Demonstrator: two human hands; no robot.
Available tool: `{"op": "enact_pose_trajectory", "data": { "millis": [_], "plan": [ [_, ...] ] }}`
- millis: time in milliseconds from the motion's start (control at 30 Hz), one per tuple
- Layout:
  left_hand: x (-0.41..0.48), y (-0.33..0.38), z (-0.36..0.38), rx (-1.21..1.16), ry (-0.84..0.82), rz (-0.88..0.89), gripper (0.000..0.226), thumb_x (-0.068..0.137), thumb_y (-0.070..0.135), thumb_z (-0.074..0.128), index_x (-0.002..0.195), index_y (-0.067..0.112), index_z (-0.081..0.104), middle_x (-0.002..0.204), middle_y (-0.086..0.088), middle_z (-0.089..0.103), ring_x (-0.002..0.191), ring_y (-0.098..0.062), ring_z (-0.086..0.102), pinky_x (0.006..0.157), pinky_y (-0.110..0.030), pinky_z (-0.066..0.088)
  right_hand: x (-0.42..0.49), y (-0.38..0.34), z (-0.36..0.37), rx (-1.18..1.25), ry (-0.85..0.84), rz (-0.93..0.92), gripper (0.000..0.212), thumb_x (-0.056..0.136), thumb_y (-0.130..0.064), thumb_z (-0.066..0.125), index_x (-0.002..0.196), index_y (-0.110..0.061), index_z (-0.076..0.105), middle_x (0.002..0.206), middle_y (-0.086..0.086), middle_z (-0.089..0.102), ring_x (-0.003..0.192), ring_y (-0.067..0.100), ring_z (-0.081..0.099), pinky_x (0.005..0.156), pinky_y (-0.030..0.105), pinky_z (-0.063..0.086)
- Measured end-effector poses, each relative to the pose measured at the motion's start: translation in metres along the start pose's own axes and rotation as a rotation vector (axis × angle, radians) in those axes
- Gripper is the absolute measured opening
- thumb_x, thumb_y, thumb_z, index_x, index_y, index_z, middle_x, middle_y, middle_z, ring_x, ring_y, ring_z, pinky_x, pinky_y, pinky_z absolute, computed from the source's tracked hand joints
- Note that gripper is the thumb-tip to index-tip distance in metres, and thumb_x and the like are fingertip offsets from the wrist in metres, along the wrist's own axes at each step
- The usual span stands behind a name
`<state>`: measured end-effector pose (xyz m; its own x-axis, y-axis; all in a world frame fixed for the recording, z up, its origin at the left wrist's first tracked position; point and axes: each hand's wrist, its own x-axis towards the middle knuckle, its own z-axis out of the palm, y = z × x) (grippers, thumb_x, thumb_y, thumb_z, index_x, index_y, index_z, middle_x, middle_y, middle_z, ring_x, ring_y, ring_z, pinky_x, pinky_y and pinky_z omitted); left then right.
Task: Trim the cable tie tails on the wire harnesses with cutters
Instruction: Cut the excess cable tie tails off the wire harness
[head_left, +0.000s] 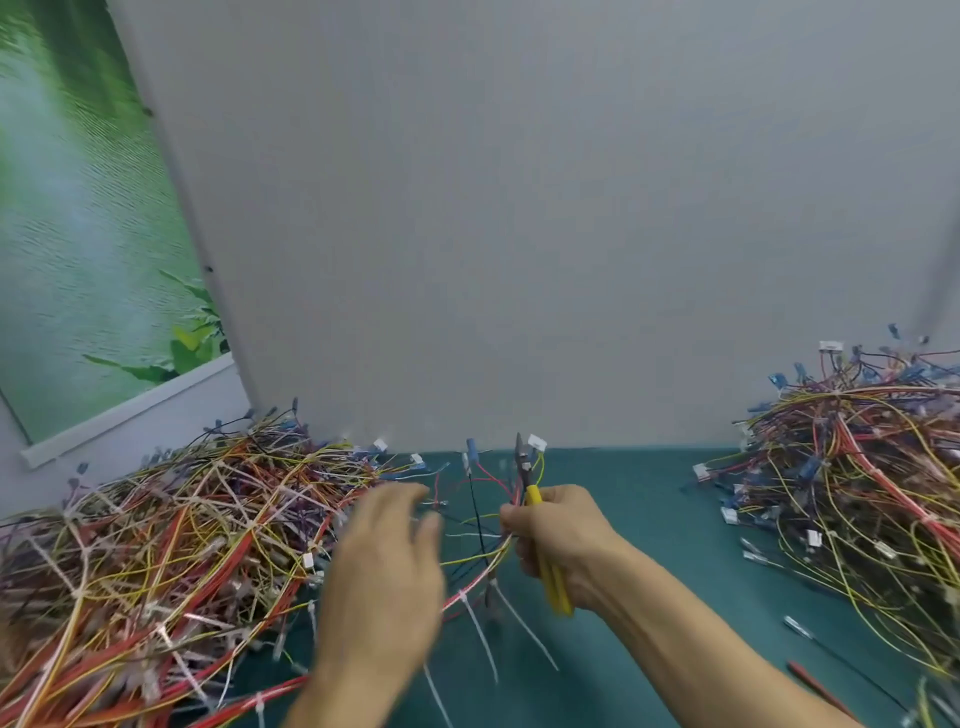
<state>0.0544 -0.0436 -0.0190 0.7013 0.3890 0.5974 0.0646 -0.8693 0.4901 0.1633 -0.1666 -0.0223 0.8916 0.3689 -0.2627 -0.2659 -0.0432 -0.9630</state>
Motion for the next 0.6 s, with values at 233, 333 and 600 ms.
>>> {"op": "enact_pose_trajectory", "data": {
  "millis": [233,333,600],
  "plan": [
    [0.068,-0.104,-0.020,0.501,-0.747,-0.157,0.033,0.101,0.037,0.039,0.129,0.025,0.053,0.135,0.004,0.055,0.122,-0.016,0.051,0.102,-0.033,0.036,0.002,-0.004,0.003,-0.108,0.024,-0.102,0.022,0.092,0.001,0.055,0.072,-0.005,0.050,0.059,0.009,0.046,0.046,0.018,0.041,0.049,0.028,0.038],
    [0.075,-0.130,-0.019,0.725,-0.826,-0.066,0.053,0.095,0.047,0.049,0.143,0.027,0.038,0.152,0.008,0.035,0.139,-0.015,0.032,0.114,-0.038,0.025,0.003,-0.009,0.002,-0.012,0.090,-0.109,0.019,0.093,0.002,0.054,0.075,-0.004,0.049,0.060,0.009,0.043,0.048,0.019,0.041,0.049,0.030,0.038],
    [0.079,-0.129,-0.013,0.871,-0.855,-0.027,0.074,0.086,0.047,0.059,0.149,0.032,0.025,0.159,0.010,0.016,0.145,-0.021,0.018,0.119,-0.045,0.013,-0.006,-0.004,-0.029,0.181,0.188,-0.092,0.016,0.093,0.003,0.053,0.079,-0.001,0.051,0.062,0.010,0.044,0.049,0.017,0.040,0.050,0.031,0.037]
  ]
}}
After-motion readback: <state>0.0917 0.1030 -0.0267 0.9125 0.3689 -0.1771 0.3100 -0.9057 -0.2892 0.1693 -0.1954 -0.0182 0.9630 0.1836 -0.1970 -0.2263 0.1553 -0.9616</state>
